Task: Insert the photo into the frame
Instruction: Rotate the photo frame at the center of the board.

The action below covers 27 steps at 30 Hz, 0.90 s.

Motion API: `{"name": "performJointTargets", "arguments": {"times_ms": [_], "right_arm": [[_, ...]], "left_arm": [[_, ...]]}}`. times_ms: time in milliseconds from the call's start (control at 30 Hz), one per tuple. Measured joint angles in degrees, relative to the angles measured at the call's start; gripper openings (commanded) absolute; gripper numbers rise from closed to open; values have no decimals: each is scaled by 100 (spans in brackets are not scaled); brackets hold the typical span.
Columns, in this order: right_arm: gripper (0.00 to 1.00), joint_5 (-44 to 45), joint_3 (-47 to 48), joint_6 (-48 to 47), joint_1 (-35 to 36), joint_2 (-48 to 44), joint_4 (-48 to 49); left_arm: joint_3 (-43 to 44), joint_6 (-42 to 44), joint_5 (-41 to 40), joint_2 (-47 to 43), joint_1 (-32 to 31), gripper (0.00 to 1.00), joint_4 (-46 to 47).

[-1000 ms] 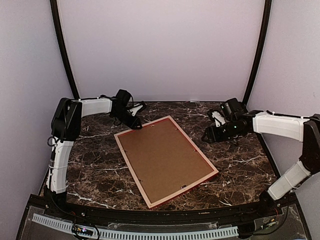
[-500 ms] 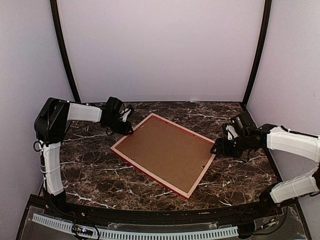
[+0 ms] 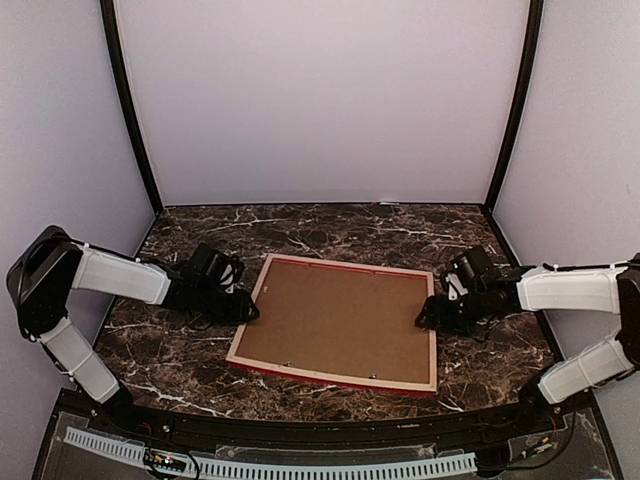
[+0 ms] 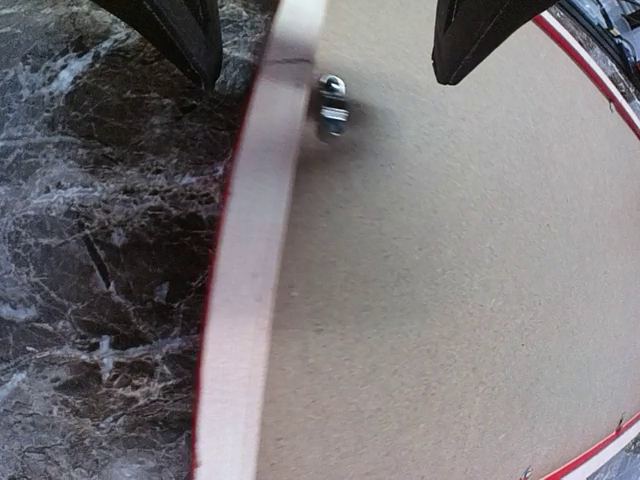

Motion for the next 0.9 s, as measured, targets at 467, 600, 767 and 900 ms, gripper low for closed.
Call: {"name": "performJointTargets", "arguments": {"times_ms": [467, 600, 767, 900], "right_arm": [[58, 212, 387, -767, -186, 785, 247], [58, 223, 466, -962, -221, 872, 234], [58, 225, 527, -1095, -256, 929, 210], [58, 225, 529, -1132, -262, 929, 205]], "left_arm": [[-236, -376, -24, -1088, -645, 88, -973], [647, 83, -411, -435, -601, 88, -1368], [1532, 588, -739, 461, -389, 80, -1563], [1773, 868, -833, 896, -240, 71, -1720]]}}
